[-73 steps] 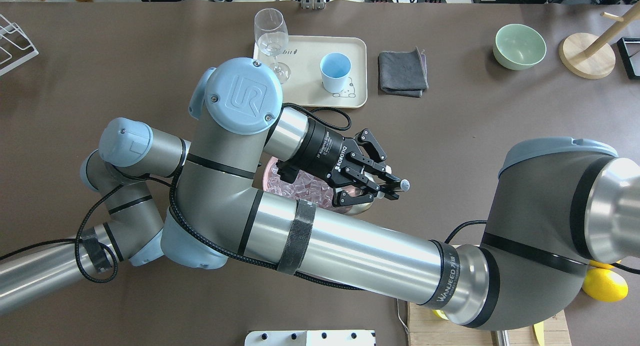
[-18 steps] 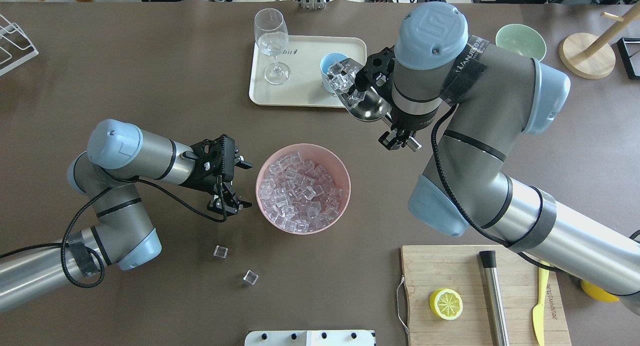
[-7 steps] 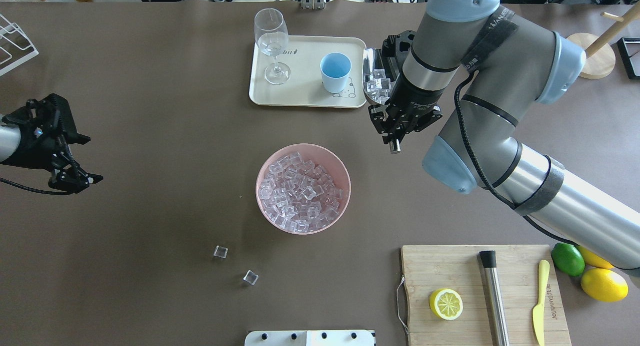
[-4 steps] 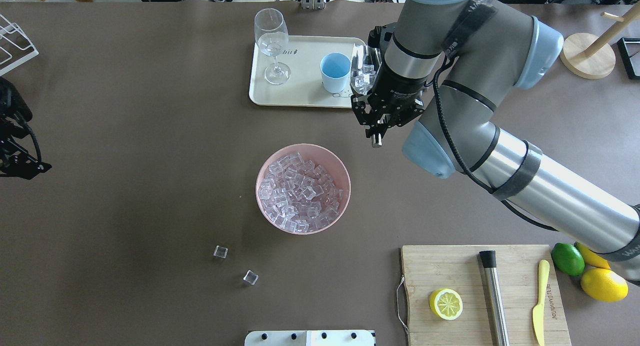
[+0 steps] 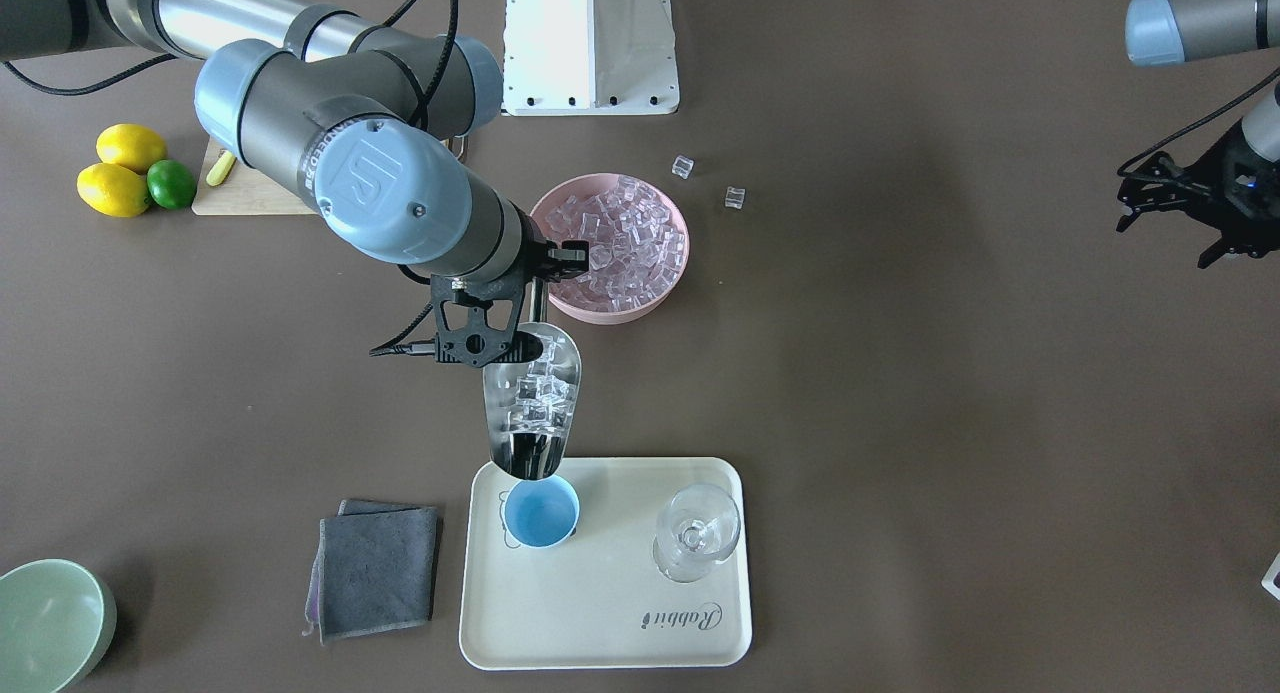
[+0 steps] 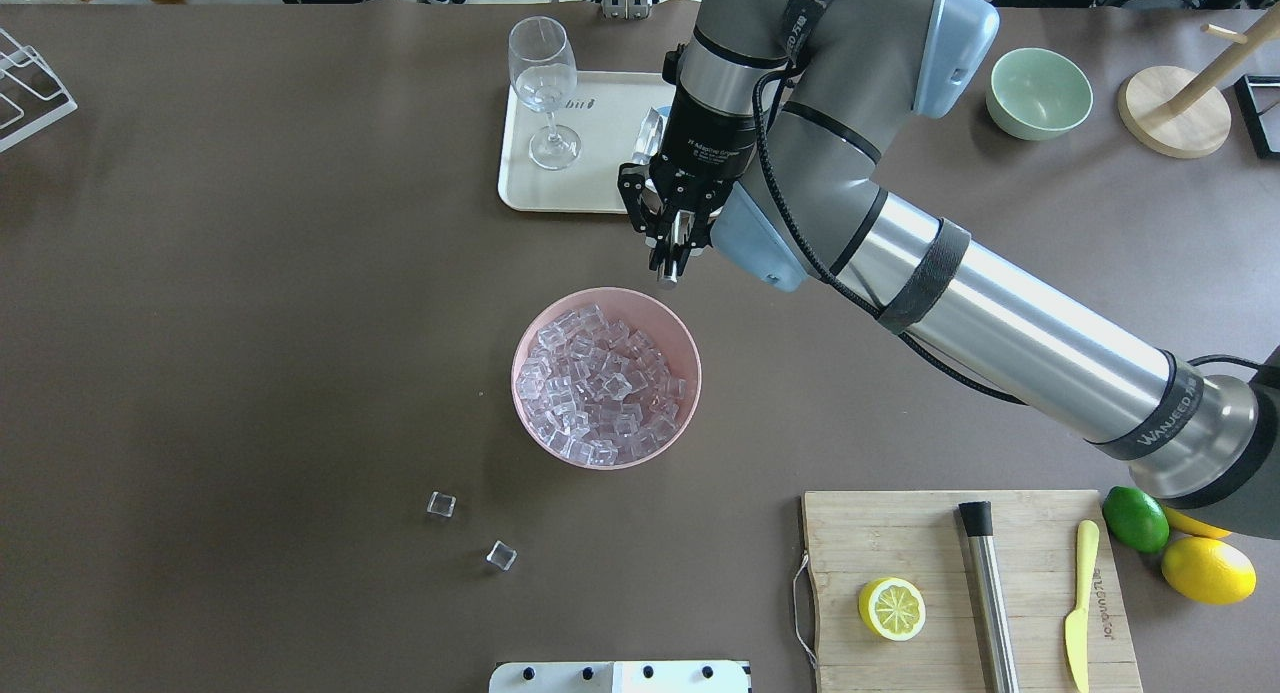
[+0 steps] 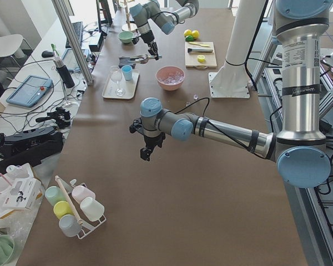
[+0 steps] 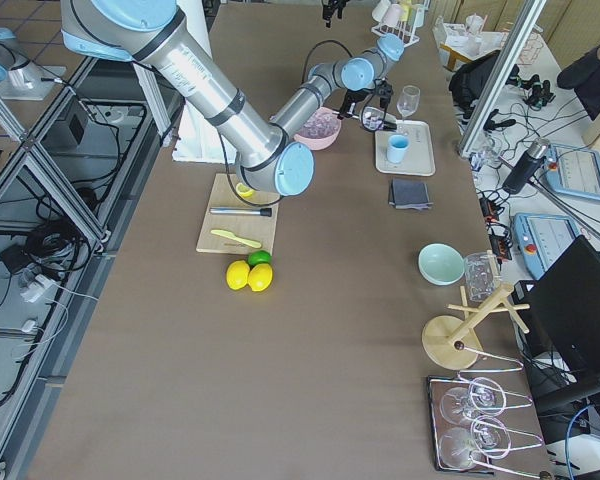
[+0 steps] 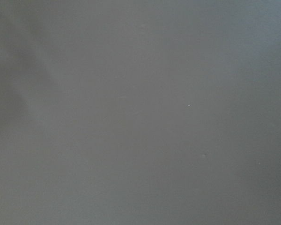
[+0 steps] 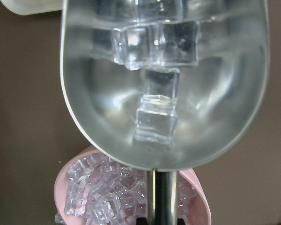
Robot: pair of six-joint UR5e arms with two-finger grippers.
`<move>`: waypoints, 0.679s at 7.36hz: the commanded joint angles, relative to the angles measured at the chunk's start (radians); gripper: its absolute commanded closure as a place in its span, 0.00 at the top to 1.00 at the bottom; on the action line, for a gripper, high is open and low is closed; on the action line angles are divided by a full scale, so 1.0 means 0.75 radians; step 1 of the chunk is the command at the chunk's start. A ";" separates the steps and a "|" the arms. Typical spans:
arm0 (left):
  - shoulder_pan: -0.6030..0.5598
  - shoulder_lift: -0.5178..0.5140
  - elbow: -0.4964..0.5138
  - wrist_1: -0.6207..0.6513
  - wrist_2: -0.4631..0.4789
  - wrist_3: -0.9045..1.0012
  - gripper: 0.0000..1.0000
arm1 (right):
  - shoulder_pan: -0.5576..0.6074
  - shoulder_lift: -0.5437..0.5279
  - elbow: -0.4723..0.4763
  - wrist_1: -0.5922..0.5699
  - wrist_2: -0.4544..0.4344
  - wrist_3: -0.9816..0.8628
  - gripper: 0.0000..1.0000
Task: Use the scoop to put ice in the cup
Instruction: 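Carry the scoop over the clear glass with the right gripper while the left arm withdraws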
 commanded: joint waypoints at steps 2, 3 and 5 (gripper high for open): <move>-0.217 0.010 0.062 0.173 -0.142 -0.015 0.98 | 0.035 0.017 -0.101 -0.056 0.277 0.004 0.00; -0.250 0.006 0.060 0.253 -0.148 -0.015 0.98 | 0.057 0.039 -0.148 -0.060 0.363 0.004 0.00; -0.264 -0.007 0.072 0.294 -0.155 -0.017 0.98 | 0.076 0.096 -0.217 -0.093 0.382 0.004 0.00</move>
